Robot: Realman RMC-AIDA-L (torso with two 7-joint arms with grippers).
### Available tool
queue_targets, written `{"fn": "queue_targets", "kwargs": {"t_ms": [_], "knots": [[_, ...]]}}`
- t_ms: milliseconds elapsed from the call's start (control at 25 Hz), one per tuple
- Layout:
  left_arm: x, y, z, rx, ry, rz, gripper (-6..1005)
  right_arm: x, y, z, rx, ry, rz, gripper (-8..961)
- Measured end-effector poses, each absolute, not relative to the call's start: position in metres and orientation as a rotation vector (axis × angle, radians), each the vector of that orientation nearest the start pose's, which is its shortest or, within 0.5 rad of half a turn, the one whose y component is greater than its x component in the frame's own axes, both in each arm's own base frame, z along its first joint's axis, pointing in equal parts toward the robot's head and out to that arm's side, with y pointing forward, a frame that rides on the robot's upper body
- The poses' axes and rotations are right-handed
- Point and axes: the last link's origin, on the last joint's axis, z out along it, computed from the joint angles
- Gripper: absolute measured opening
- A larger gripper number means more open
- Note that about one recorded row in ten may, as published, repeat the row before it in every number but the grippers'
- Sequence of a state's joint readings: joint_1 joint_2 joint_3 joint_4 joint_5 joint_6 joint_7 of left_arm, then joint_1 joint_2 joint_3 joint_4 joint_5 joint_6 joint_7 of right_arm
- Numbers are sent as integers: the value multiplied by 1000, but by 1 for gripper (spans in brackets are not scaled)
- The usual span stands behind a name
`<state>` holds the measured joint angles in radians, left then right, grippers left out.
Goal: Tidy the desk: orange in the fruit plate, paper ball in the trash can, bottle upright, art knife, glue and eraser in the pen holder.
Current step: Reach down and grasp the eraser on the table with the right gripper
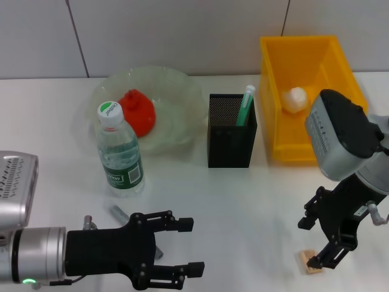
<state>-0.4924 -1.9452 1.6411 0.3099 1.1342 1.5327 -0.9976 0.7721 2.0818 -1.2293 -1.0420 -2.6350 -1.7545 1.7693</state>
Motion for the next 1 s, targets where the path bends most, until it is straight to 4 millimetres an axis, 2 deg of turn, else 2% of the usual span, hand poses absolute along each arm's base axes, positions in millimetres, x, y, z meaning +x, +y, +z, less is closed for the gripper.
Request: {"fn": "queue_targets", "kwargs": {"t_ms": [760,1000], "knots": [[-264,273,-50,-2921,-433,-909,810,199,342,-30,-3142,6,-919,737],[-265,272,-49,-2919,-436,-912,810,198,341,-32,-3144,-11,-920,601]]}}
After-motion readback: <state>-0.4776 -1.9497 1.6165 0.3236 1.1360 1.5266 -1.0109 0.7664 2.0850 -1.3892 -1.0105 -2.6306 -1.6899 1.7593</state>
